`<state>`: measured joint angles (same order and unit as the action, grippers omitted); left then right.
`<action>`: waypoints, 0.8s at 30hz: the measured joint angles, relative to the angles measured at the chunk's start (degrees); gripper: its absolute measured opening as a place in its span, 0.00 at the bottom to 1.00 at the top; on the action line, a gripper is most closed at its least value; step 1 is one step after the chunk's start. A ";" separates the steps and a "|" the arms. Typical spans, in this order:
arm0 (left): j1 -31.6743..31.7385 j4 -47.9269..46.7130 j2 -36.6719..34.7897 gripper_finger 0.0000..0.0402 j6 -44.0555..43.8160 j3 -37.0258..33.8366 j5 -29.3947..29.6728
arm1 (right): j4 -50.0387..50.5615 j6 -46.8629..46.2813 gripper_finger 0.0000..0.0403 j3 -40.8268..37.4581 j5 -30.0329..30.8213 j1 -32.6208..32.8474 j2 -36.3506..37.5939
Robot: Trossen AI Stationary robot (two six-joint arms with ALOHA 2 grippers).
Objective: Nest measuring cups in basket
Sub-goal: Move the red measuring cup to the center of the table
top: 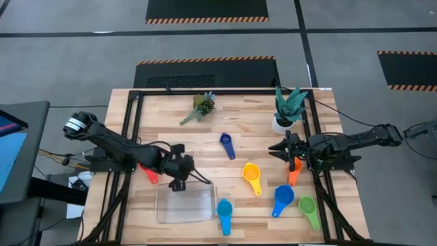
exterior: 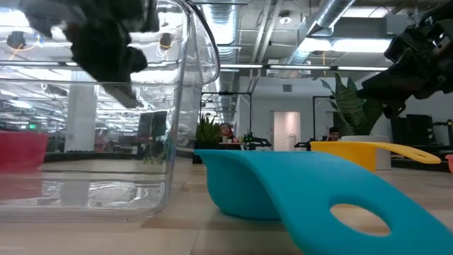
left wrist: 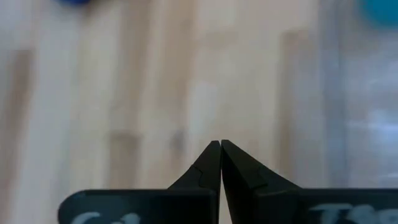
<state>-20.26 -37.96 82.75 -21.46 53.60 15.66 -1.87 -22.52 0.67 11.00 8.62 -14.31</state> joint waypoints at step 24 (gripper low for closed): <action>1.22 -32.23 -13.32 0.00 -52.80 -9.63 -11.97 | -1.67 -2.60 0.33 -0.13 0.03 0.00 -6.82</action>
<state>-19.04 -70.18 69.43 -74.26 43.97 3.69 -3.54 -25.12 0.54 11.03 8.62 -21.13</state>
